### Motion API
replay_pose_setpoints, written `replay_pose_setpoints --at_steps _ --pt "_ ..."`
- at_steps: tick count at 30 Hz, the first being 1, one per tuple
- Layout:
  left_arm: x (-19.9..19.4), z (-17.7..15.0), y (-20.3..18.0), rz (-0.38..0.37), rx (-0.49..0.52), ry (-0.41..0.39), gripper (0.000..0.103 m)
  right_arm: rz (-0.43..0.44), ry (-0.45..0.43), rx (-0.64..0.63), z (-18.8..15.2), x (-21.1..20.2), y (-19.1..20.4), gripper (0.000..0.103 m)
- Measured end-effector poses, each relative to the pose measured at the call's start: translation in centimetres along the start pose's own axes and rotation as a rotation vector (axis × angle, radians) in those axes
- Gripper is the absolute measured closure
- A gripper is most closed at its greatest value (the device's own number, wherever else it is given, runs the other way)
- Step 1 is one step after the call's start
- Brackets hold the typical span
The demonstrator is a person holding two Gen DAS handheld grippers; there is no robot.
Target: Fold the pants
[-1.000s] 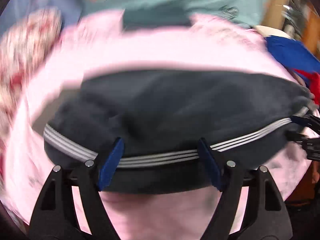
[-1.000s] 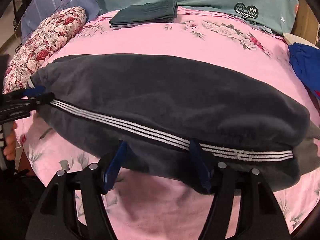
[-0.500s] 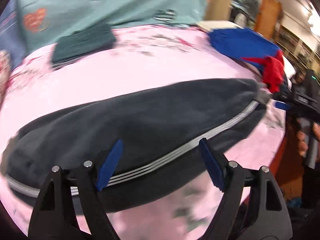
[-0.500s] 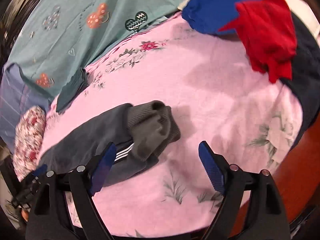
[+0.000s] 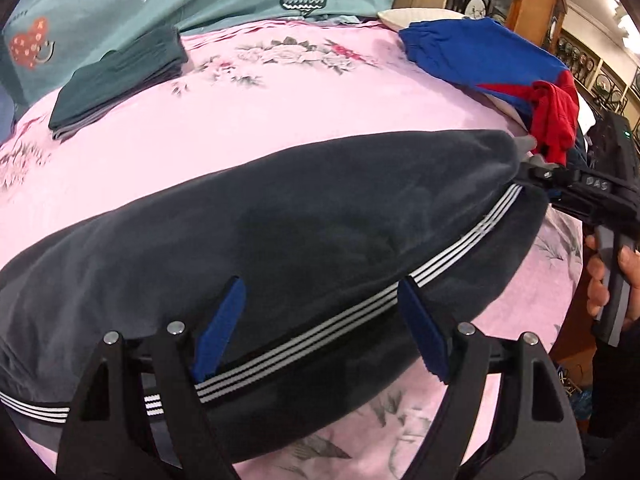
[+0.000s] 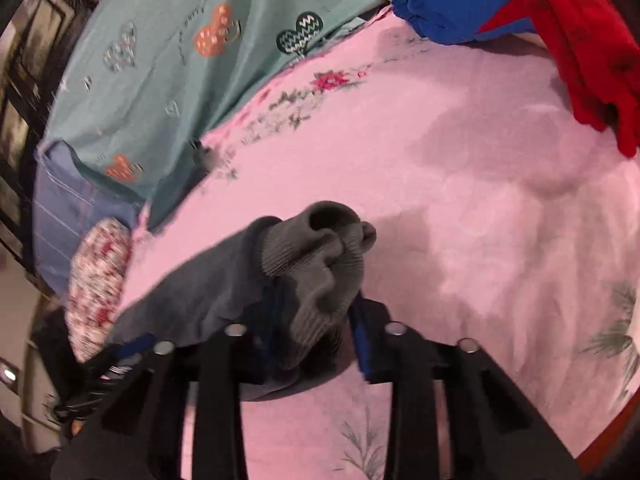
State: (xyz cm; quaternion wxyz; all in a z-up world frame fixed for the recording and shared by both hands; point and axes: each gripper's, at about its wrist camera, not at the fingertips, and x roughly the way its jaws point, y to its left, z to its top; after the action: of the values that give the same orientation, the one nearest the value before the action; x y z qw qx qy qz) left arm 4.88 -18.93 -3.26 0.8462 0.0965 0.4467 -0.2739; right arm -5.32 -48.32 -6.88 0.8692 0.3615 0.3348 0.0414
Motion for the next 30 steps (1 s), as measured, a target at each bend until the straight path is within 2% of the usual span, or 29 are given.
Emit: replay_pose_setpoints --at_steps 4,10,12,16,17,19,21,22,23,26,27,29,30 --pt "-0.4 -0.2 1.1 0.002 -0.015 -0.009 0.023 0.094 -0.055 -0.058 0.5 -1.7 3.1 0.082" --pt "-2.1 -1.3 3.8 0.024 -0.068 -0.042 0.023 0.237 -0.019 -0.251 0.5 -1.7 14.0 0.084" --pt "-3.5 -2.0 5.5 0.053 -0.101 -0.069 0.023 0.293 0.037 -0.328 -0.4 0.6 19.0 0.097" --pt "-6.4 -4.1 9.7 0.125 -0.184 -0.106 0.022 0.294 0.162 -0.45 -4.3 6.4 25.3 0.097" --pt "-6.9 -4.7 10.8 0.145 -0.207 -0.104 0.021 0.259 0.195 -0.478 -5.8 8.2 26.2 0.097" --pt "-7.6 -6.0 12.9 0.164 -0.253 -0.092 0.021 0.2 0.181 -0.539 -7.8 9.0 27.1 0.097" --pt "-8.1 -6.8 13.9 0.161 -0.268 -0.09 0.022 0.173 0.096 -0.585 -8.3 6.7 27.2 0.094" --pt "-8.1 -6.8 14.0 0.155 -0.264 -0.091 0.022 0.16 0.062 -0.596 -8.3 5.3 26.9 0.086" --pt "-8.0 -6.7 13.9 0.149 -0.258 -0.093 0.021 0.135 0.017 -0.597 -8.0 3.3 26.3 0.062" --pt "-7.3 -5.8 12.5 0.097 -0.222 -0.098 0.021 -0.032 -0.158 -0.545 -6.0 -2.6 23.0 0.027" --pt "-6.9 -5.4 11.8 0.076 -0.203 -0.098 0.021 -0.082 -0.206 -0.503 -5.1 -4.5 21.3 0.021" --pt "-6.0 -4.8 10.3 0.043 -0.168 -0.089 0.021 -0.186 -0.256 -0.409 -3.6 -7.0 17.4 0.021" --pt "-5.7 -4.6 9.6 0.033 -0.154 -0.085 0.021 -0.231 -0.253 -0.357 -2.9 -7.5 15.2 0.021"
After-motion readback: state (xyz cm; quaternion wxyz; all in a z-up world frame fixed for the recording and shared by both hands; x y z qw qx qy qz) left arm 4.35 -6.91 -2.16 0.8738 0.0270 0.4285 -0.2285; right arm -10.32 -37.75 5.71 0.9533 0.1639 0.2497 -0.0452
